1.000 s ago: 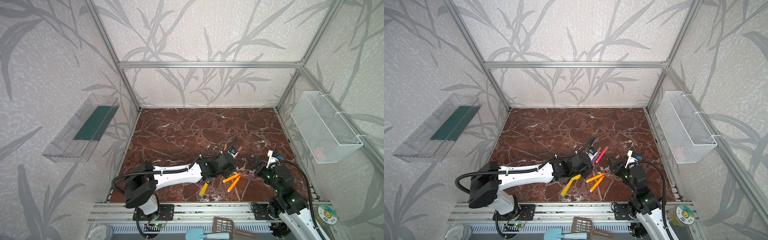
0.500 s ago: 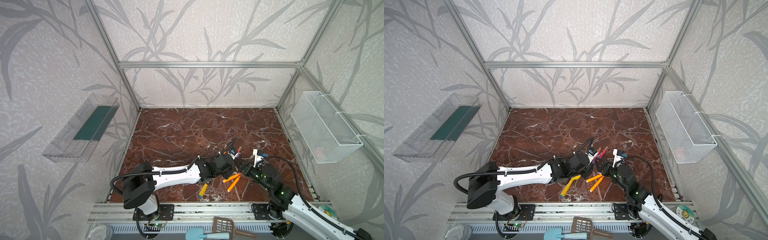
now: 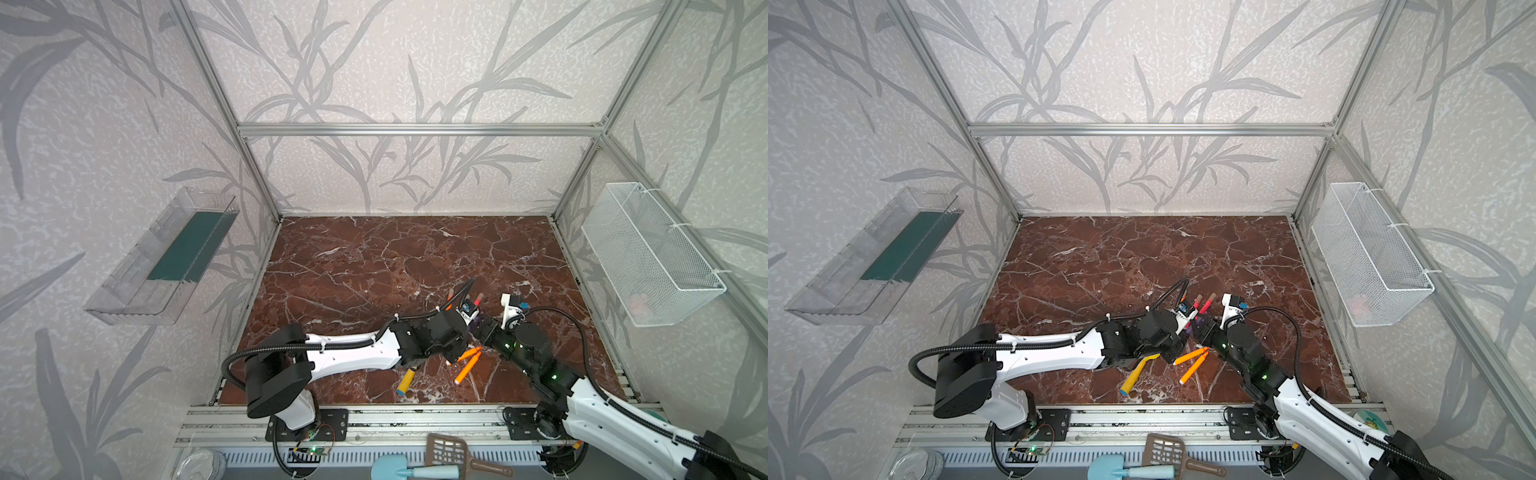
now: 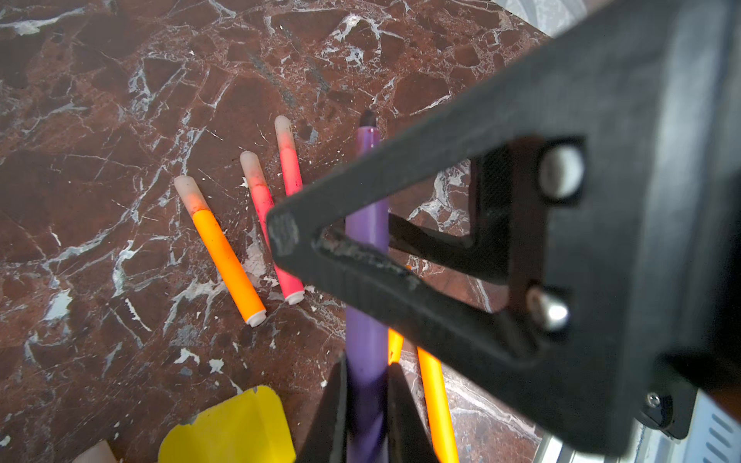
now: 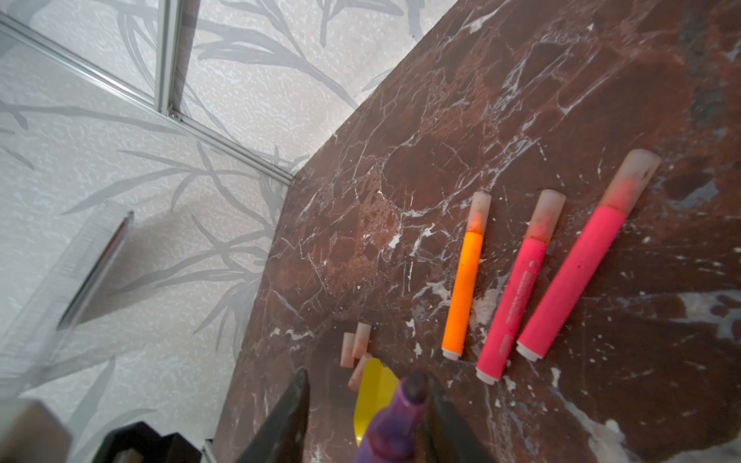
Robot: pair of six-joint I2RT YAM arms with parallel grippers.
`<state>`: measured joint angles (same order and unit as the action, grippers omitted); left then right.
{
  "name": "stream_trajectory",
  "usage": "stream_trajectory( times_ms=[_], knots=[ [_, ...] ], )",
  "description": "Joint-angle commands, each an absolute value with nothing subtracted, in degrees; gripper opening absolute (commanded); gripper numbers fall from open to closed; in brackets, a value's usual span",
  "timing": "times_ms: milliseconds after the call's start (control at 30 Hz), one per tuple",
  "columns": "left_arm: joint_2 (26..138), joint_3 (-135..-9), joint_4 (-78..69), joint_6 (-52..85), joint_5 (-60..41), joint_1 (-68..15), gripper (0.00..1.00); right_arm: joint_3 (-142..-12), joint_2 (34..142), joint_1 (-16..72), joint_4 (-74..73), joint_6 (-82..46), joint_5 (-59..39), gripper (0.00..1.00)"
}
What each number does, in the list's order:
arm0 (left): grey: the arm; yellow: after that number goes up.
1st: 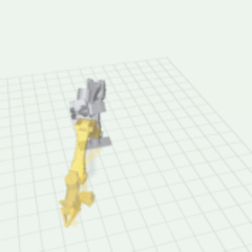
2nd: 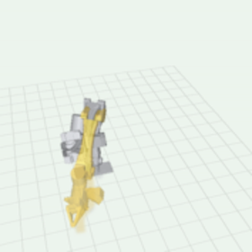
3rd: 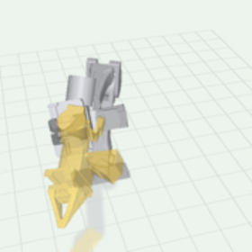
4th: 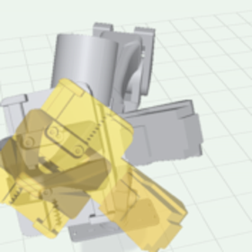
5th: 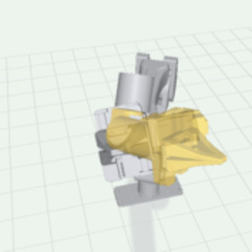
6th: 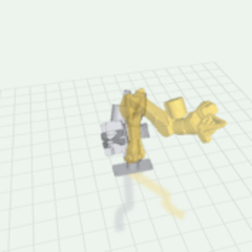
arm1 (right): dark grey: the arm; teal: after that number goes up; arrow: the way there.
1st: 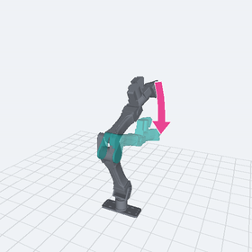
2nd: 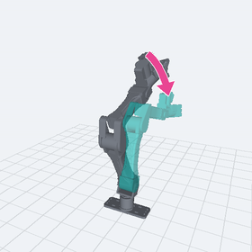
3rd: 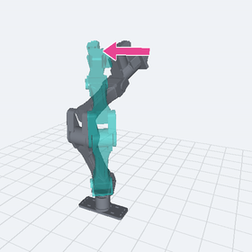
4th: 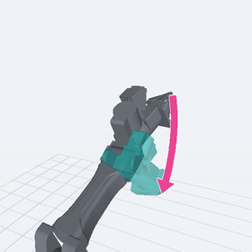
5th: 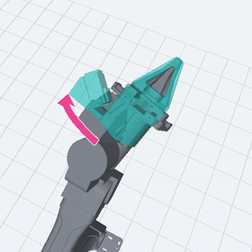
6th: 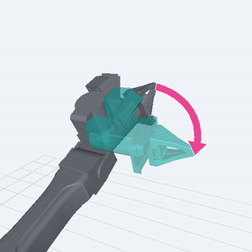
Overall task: Insert the pens into the pen caps
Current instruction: 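Raise the purple marker upright with the left gripper while the right gripper approaches, then draw the purple marker back with the left gripper while the right moves to the caps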
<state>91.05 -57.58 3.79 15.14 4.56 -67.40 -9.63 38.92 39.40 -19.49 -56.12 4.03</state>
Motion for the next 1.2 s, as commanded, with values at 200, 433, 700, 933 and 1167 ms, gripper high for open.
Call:
stream_trajectory(
  times_ms=[200,433,700,933,1167],
  knots=[
    [89.7,-57.5,2.3,14.4,4.1,-67.2,0.00,-11.2,40.6,39.6,-21.5,-57.1,4.1,0.19],
    [89.4,-56.5,0.5,14.5,4.6,-67.2,0.10,-10.6,42.2,39.6,-23.6,-59.4,3.2,0.07],
    [89.5,-54.1,-5.8,14.0,4.4,-67.2,0.39,-7.7,41.1,39.8,-28.3,-66.3,1.2,0.00],
    [89.9,-53.0,-10.2,13.9,4.7,-67.2,0.42,-6.1,40.3,41.1,-31.4,-70.1,0.8,0.00],
    [90.7,-53.0,-11.3,14.0,4.5,-67.2,0.38,-5.9,39.6,43.5,-32.3,-70.6,2.8,0.00]
  ],
)
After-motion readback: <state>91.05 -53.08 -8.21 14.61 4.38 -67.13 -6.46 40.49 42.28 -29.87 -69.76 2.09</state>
